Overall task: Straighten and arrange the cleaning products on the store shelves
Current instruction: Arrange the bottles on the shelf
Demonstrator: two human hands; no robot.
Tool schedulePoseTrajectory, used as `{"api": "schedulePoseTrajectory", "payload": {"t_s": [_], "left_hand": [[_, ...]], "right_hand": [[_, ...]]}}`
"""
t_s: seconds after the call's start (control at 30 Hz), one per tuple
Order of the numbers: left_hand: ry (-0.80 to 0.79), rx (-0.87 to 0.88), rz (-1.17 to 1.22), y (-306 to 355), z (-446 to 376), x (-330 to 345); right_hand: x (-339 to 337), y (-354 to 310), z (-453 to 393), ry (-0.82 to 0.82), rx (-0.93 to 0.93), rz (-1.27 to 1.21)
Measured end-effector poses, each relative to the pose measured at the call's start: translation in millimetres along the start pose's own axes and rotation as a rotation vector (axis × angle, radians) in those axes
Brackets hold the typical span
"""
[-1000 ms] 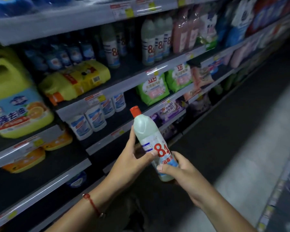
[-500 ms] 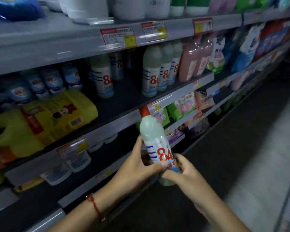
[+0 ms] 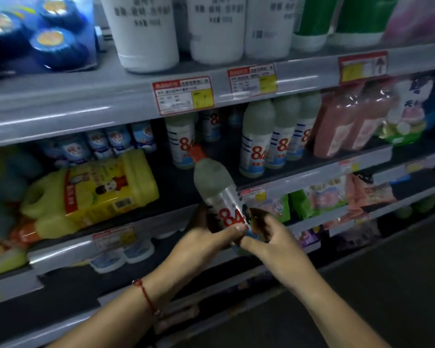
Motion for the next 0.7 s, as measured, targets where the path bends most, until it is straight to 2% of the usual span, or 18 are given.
{"api": "schedulePoseTrajectory", "payload": {"t_s": [0.1,0.23,0.33,0.47,0.57,0.7], "left_hand": [[0.101,-0.023,0.079,13.9,-6.0,2.1],[0.284,0.217,0.053,51.7,-17.4,-2.4],[0.342,0.315,0.062,72.6,-28.7,-3.4],[0.43,0.405,-0.065,92.0,-44.5,-10.1],[0.424,0.445,-0.175,98.7,-49.4,-11.7],[0.447,0.473,-0.164,94.4,-56.6,-12.6]], "right_hand": [[-8.1,-12.1,-21.7,-0.052,-0.076,0.046],[-21.8,-47.2,-41.5,-0.021,-0.327,0.138],[-24.3,-56.0,-59.7,-0.026,-0.456,0.165],[-21.5,-49.7,-82.6,-0.099,-0.433,0.063],[-15.6,-50.3,-89.9,-0.142,-0.414,0.074],[-11.4,-45.9,-96.6,-0.176,-0.406,0.077]]}}
Point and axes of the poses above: each hand's wrist, its own z-axis away from the middle knuckle, its own x-axis out of the palm, y = z × x, the point moved 8 cm from there along -z, towards the middle knuckle, and after that the axes turned 7 degrees about -x, right-handed, at the moved point
